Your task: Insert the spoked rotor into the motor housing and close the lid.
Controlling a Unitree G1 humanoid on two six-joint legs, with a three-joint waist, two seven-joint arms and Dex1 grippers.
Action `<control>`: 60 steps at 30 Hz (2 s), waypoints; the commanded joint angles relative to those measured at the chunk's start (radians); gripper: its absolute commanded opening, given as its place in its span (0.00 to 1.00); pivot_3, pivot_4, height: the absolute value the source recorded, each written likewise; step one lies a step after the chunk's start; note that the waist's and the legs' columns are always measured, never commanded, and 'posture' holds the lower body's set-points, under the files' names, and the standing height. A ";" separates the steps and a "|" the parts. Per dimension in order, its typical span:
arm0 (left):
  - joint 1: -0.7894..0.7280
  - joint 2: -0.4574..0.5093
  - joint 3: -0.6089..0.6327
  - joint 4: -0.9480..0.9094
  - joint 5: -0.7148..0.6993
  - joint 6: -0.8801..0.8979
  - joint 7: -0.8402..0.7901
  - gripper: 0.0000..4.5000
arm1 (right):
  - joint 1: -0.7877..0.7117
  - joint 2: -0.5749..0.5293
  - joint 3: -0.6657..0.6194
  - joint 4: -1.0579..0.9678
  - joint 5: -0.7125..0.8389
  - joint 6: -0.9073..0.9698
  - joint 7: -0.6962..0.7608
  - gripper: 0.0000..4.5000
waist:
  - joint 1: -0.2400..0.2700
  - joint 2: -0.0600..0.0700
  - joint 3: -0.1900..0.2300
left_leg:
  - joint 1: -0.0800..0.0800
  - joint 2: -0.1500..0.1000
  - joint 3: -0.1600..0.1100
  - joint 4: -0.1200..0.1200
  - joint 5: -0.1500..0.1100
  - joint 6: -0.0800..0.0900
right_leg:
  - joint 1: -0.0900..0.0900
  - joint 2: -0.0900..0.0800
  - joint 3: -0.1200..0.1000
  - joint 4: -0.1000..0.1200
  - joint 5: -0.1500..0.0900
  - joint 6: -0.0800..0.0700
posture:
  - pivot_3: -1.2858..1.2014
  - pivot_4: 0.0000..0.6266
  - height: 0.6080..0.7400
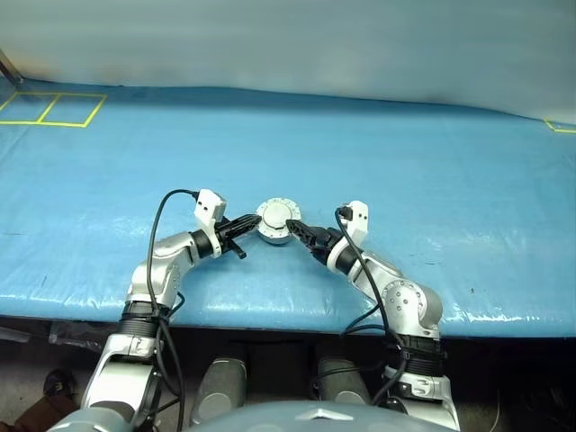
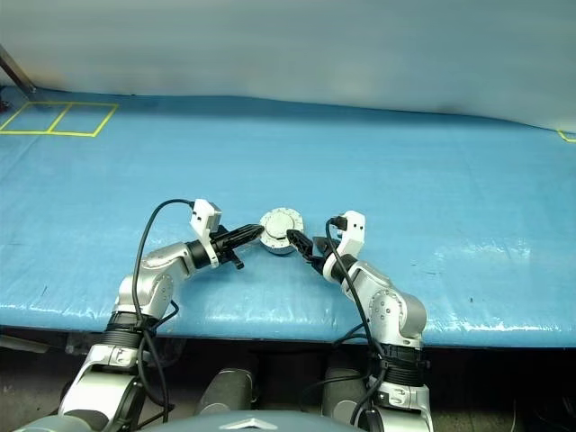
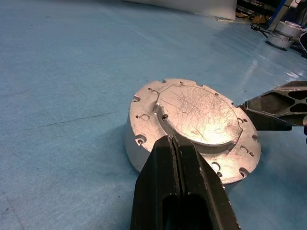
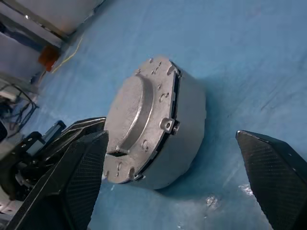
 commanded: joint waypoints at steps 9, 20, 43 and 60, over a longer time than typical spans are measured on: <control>0.027 0.001 -0.027 -0.007 0.018 0.013 -0.001 0.00 | -0.036 0.064 -0.060 0.094 0.214 0.032 -0.017 1.00 | -0.001 0.001 -0.001 | 0.000 0.000 0.000 0.000 0.000 0.000 | 0.000 0.000 0.000 0.000 0.000 0.000 | 0.52 0.24 1.00; 0.032 0.005 -0.035 -0.006 0.028 0.012 -0.002 0.00 | -0.038 0.060 -0.069 0.132 0.284 0.022 -0.036 0.39 | -0.001 0.001 -0.001 | -0.001 0.000 0.000 0.000 0.000 0.000 | -0.001 0.000 0.000 0.000 0.000 0.000 | 0.52 0.24 1.00; 0.071 -0.166 0.319 -0.088 -0.331 0.060 0.156 0.00 | -0.090 0.118 -0.165 0.111 0.554 -0.005 -0.159 0.26 | -0.018 0.003 0.000 | -0.006 0.000 0.000 -0.001 -0.001 0.001 | -0.005 0.000 -0.002 -0.001 0.000 0.000 | 0.52 0.24 1.00; 0.161 -0.263 0.376 -0.247 -0.887 0.461 0.182 0.99 | -0.108 0.092 -0.058 0.023 0.711 -0.011 -0.144 0.26 | -0.027 0.002 0.001 | -0.006 0.000 0.000 0.000 -0.002 0.002 | -0.005 0.000 -0.002 -0.001 -0.002 0.000 | 0.52 0.24 1.00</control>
